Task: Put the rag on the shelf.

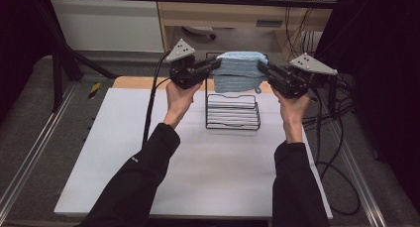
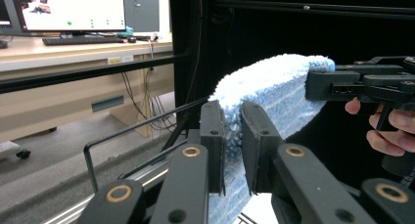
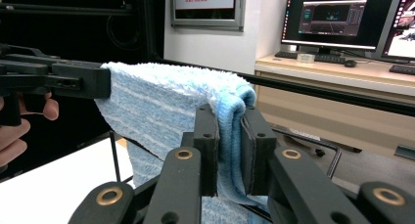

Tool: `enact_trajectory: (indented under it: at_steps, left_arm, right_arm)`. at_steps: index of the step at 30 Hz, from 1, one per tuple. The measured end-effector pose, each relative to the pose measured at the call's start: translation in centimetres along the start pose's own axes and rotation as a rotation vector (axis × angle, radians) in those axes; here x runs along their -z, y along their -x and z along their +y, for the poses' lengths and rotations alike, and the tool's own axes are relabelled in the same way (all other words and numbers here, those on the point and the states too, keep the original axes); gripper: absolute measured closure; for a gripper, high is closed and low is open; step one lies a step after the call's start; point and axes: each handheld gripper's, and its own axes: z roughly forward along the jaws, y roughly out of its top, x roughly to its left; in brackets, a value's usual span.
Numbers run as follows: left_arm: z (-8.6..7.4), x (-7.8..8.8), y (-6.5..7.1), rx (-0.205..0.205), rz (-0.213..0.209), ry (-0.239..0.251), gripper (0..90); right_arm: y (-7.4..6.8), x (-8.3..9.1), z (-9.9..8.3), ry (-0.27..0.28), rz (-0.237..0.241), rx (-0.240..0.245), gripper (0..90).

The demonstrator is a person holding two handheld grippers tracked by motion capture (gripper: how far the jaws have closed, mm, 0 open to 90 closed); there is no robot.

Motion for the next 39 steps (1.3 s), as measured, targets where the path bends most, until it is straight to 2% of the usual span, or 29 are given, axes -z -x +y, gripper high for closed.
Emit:
enact_trajectory:
  at_steps: [5, 9, 13, 16, 18, 22, 25, 27, 29, 33, 39]
  left_arm:
    - [-0.3, 0.0, -0.1, 0.004, -0.003, -0.008, 80.2]
    - [-0.5, 0.2, 0.0, 0.007, -0.022, -0.021, 79.7]
    - [-0.6, 0.6, 0.3, 0.018, -0.037, -0.059, 78.6]
    - [-0.1, 1.1, 0.5, 0.024, -0.020, -0.081, 76.7]
    - [0.6, 1.6, 0.5, 0.040, -0.002, -0.083, 76.7]
    - [2.1, 2.2, -0.1, 0.109, 0.017, -0.065, 77.7]
    - [2.8, 1.5, -0.3, 0.139, 0.027, -0.102, 80.4]
    - [3.0, 0.9, -0.3, 0.142, 0.033, -0.127, 82.9]
    - [2.9, 0.3, -0.2, 0.150, 0.018, -0.152, 85.6]
    - [2.4, -0.5, 0.6, 0.123, -0.009, -0.196, 89.1]
    - [1.8, -0.3, 1.1, 0.103, -0.035, -0.224, 89.4]
  right_arm:
    - [0.0, -0.2, -0.2, -0.009, -0.003, 0.005, 79.9]
    - [0.1, 0.0, -0.4, -0.015, 0.008, 0.006, 79.8]
    - [-0.1, 0.5, -0.7, -0.030, 0.021, 0.023, 79.7]
    - [-0.2, 0.8, -0.9, -0.038, 0.034, 0.027, 79.8]
    - [-0.1, 0.9, -1.1, -0.037, 0.038, 0.025, 79.9]
    - [-0.1, 1.1, -1.5, -0.034, 0.049, 0.014, 80.0]
    - [-0.2, 1.2, -1.7, -0.033, 0.054, 0.024, 79.9]
    - [-0.3, 1.3, -1.8, -0.033, 0.055, 0.027, 79.9]
    - [-0.3, 1.4, -1.9, -0.034, 0.058, 0.034, 79.8]
    - [-0.3, 1.5, -2.2, -0.039, 0.062, 0.039, 79.4]
    - [-0.5, 1.6, -2.4, -0.052, 0.057, 0.055, 77.6]
